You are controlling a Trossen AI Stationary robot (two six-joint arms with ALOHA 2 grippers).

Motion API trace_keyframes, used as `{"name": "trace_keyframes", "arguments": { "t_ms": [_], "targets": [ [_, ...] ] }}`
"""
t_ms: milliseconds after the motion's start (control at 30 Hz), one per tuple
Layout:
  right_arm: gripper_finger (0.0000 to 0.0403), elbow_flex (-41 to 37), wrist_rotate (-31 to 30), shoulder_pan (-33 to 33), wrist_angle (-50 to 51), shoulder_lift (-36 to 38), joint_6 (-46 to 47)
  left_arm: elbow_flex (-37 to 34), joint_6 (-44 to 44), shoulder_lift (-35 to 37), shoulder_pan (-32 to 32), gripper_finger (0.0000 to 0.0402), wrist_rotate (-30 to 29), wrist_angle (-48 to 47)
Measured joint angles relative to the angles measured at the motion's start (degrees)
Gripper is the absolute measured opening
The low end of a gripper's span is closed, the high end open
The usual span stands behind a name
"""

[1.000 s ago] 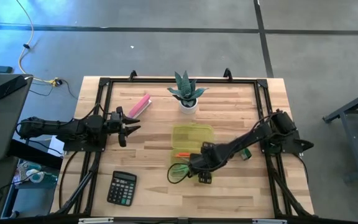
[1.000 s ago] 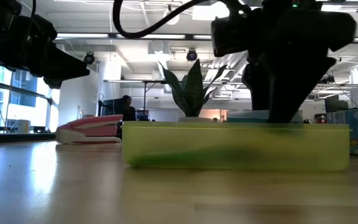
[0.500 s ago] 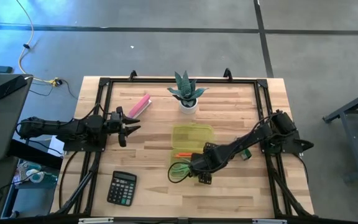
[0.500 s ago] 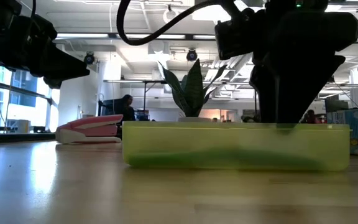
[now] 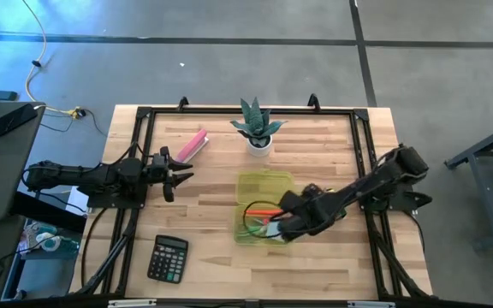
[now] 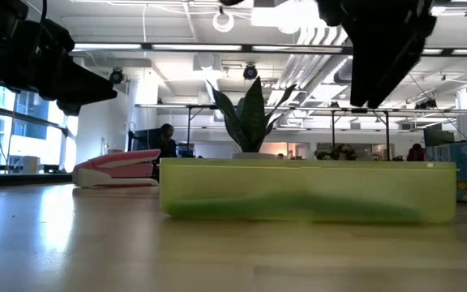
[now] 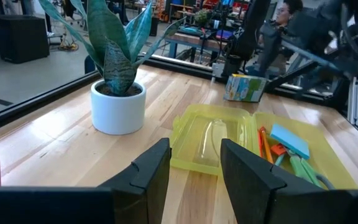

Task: Pack school essentials
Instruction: Put the box of crayons into the supply box

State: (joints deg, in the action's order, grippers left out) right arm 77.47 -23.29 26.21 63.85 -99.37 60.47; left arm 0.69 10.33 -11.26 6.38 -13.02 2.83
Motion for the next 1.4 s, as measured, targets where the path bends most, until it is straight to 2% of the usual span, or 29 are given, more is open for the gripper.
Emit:
{"name": "trace_keyframes", "arguments": {
  "t_ms": [133,400,667,933,1133,1400],
  "targets": [
    [0.0399,-2.6,-0.9,1.5,5.7,3.4,10.6,0.0,0.0,0.0,0.0,0.0131,0.0,0.0],
    [0.0399,-12.2,-0.7,5.6,6.5,11.1,27.3,0.0,0.0,0.0,0.0,0.0131,0.0,0.0],
    [0.0399,-18.8,1.0,9.6,9.7,16.5,38.8,0.0,0.0,0.0,0.0,0.0131,0.0,0.0],
    [0.039,-25.1,5.2,12.6,8.1,17.1,46.8,0.0,0.0,0.0,0.0,0.0131,0.0,0.0],
    [0.0351,-28.1,7.4,13.0,4.0,17.1,47.8,0.0,0.0,0.0,0.0,0.0131,0.0,0.0],
    [0.0258,-29.6,7.8,12.7,3.0,17.1,50.2,0.0,0.0,0.0,0.0,0.0131,0.0,0.0]
  ]
}}
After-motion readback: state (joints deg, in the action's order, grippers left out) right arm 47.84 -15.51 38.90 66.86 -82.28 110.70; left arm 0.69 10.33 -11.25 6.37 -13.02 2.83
